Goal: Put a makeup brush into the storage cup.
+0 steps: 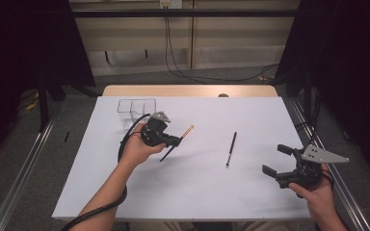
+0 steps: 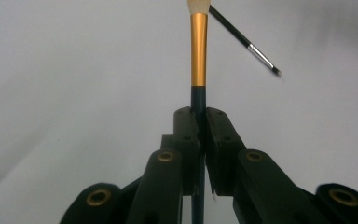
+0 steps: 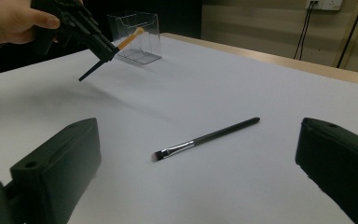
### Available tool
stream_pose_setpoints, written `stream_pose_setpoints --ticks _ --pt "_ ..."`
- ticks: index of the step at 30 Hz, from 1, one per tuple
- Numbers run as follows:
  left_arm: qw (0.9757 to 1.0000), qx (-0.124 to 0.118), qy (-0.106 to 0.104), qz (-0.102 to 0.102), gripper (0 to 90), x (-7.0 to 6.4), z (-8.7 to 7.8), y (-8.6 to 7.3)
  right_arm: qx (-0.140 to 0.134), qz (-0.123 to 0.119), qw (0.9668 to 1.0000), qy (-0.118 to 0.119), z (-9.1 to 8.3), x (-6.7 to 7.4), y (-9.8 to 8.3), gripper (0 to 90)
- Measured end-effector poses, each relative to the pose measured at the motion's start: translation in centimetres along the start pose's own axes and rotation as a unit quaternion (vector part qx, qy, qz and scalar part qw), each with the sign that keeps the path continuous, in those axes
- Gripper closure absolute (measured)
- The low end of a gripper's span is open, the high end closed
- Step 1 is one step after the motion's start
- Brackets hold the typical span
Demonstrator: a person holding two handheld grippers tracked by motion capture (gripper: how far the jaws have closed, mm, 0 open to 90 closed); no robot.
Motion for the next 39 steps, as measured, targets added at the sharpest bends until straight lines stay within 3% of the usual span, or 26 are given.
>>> stream_pose_setpoints --ticks 8,14,20,21,22,31,37,39 --pt "0.9984 -0.051 0.024 -0.008 83.8 0.2 -1.1 -0.2 0.0 0.0 1.0 0.001 0.0 0.0 0.0 0.0" --pt "0.9952 -0.087 0.041 -0.016 83.8 0.3 -1.8 -0.3 0.002 0.0 1.0 0.001 0.1 0.1 0.0 0.0" --pt "0.9898 -0.125 0.064 -0.022 83.8 0.4 -2.6 -0.3 0.001 0.0 1.0 0.002 0.1 0.1 0.0 0.0" --pt "0.988 -0.136 0.07 -0.022 83.8 0.4 -2.8 -0.3 0.001 0.0 1.0 0.002 0.1 0.1 0.0 0.0" --pt "0.988 -0.136 0.07 -0.022 83.8 0.4 -2.8 -0.3 0.001 0.0 1.0 0.002 0.1 0.1 0.0 0.0" --pt "0.9787 -0.178 0.096 -0.033 83.8 0.6 -3.8 -0.3 0.001 -0.001 1.0 0.002 0.1 0.1 0.0 0.0" --pt "0.9704 -0.211 0.109 -0.044 83.8 1.0 -4.5 -0.4 0.0 -0.002 1.0 0.002 0.1 0.2 0.0 0.0" --pt "0.9687 -0.218 0.11 -0.045 83.8 1.0 -4.7 -0.4 0.0 -0.002 1.0 0.002 0.1 0.1 0.0 0.0"
Point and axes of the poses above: each handheld gripper's, and its own axes: z roughly forward along the jaws, y roughly out of its top, x roughly to its left, the point moved 1 cm from there along z, roughly forward along the jaws, and after that the axes turned 13 degrees about z, right-handed, at the moved point
